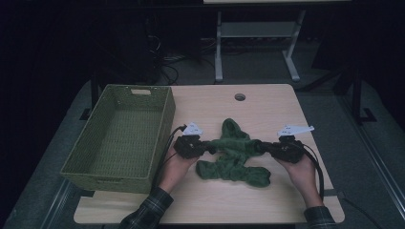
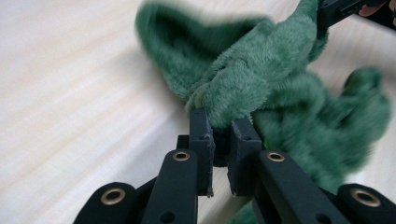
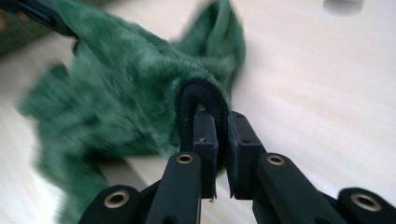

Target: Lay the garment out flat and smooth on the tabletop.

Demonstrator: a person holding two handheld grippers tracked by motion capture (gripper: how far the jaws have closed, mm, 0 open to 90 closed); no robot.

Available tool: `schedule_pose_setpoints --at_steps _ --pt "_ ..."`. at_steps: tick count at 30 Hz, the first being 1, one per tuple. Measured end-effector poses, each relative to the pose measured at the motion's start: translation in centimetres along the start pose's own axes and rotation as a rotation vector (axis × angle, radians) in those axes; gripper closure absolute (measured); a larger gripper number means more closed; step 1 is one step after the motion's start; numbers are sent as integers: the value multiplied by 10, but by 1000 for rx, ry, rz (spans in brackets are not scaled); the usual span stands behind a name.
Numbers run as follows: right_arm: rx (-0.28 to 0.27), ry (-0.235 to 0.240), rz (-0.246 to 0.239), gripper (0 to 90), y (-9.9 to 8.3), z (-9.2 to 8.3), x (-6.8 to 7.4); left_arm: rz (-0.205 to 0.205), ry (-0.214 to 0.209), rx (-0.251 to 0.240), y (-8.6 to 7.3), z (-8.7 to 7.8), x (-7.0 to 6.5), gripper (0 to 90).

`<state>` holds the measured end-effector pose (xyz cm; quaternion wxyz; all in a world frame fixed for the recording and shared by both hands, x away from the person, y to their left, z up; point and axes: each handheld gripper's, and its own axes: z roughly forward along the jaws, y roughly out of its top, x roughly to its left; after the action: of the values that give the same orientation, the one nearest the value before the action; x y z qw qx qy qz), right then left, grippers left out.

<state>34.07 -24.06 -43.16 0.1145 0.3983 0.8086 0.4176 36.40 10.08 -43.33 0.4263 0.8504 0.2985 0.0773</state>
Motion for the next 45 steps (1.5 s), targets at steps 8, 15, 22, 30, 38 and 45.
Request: schedule_pose_setpoints --at_steps 8,15,22,30,38,45 --pt "117 -17 53 834 -16 21 -12 -30 -31 91 -10 30 7 809" --pt "130 -21 51 721 -18 24 -13 -44 -52 47 -1 16 4 655" --pt "30 -41 51 605 -2 -7 -13 -25 -43 -21 21 -3 3 567" --pt "6 -43 50 595 23 0 -22 -24 -37 -7 45 22 18 541" --pt "42 -13 43 587 46 33 -24 -35 -57 50 46 63 33 479" --pt "107 -6 54 609 47 63 -26 -61 -82 80 44 83 40 443"
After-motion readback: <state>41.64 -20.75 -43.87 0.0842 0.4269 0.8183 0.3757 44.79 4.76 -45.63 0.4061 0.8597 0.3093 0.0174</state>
